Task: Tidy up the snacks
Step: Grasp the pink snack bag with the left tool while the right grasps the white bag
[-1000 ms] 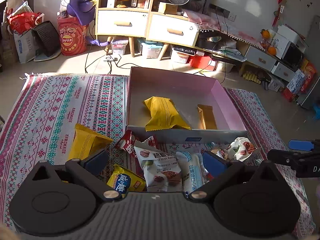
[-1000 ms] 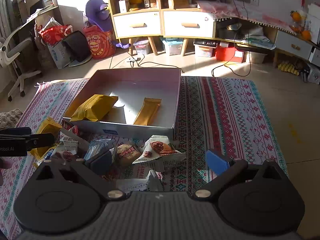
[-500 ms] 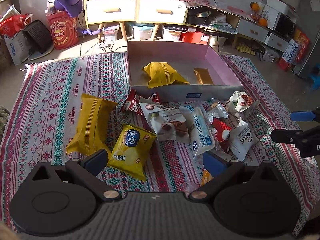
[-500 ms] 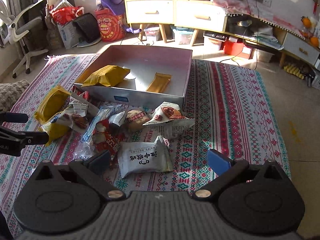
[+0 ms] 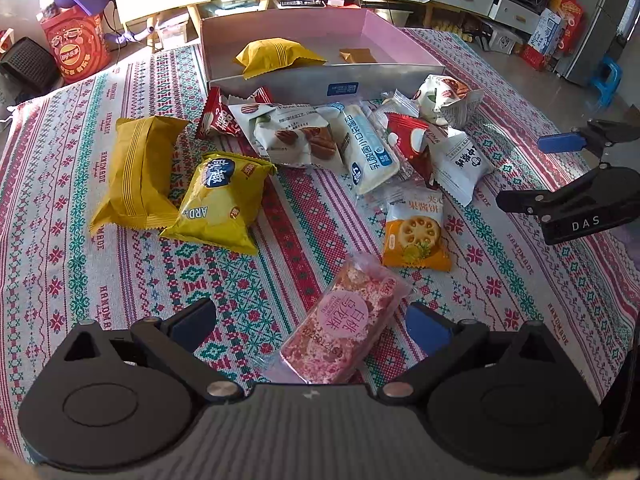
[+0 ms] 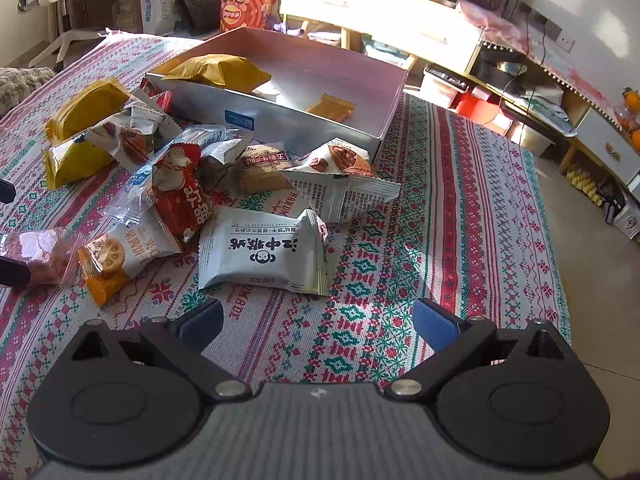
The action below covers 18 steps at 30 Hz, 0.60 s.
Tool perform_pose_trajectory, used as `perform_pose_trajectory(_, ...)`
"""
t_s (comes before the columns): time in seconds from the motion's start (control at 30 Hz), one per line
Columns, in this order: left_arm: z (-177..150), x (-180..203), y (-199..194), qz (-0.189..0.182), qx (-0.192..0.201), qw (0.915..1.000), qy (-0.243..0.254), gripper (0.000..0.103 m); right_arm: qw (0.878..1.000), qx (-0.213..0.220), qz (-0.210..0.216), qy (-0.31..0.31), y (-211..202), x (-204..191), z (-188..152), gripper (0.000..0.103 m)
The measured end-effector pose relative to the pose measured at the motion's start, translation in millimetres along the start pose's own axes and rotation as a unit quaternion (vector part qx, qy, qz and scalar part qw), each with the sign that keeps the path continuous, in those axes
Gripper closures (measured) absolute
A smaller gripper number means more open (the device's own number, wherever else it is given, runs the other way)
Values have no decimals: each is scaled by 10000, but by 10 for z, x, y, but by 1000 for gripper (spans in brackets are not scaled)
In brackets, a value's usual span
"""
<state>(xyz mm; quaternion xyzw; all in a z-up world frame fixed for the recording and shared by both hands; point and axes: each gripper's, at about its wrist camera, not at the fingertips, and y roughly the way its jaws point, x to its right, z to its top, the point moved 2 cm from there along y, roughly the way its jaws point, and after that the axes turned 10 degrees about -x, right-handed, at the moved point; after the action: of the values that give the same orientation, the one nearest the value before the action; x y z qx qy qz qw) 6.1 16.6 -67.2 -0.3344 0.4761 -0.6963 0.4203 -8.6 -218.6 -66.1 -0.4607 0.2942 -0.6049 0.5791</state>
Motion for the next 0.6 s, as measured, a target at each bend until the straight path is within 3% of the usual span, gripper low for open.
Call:
perform_pose_trajectory(0.3, -26, -28, 110, 53, -188, 9998, 78, 4, 9997, 106, 79, -209, 128, -57, 55, 2)
perform_pose_trajectory(0.6, -24, -134, 146, 432, -134, 9990, -65, 19, 9982, 346, 345, -342, 169, -122, 153, 2)
